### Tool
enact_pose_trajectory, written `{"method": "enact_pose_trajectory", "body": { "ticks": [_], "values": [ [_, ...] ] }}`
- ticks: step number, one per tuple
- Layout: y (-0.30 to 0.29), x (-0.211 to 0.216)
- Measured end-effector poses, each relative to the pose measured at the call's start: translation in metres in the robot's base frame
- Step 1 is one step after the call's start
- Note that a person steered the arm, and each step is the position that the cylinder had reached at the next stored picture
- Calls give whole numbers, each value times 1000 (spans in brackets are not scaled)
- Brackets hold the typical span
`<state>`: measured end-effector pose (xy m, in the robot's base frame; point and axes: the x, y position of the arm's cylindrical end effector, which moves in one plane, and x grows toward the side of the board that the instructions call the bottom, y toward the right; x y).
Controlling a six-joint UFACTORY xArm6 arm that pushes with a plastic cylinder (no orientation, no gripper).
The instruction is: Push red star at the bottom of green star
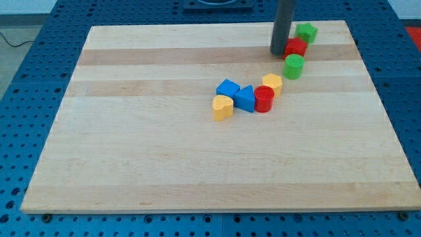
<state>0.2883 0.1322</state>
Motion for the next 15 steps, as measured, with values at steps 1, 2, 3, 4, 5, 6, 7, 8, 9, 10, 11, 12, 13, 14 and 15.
{"method": "enact_pose_trajectory", "body": {
  "ticks": [1, 2, 3, 4, 5, 6, 7, 8, 9, 10, 11, 12, 13, 14, 15],
  "values": [
    [12, 0],
    [7, 1],
    [-8, 20],
    [-7, 36],
    [1, 48],
    [22, 47],
    [39, 43],
    [40, 41],
    [21, 41],
    [-7, 41],
    [-14, 41],
    [9, 39],
    [27, 37],
    [38, 27],
    [38, 25]
  ]
}}
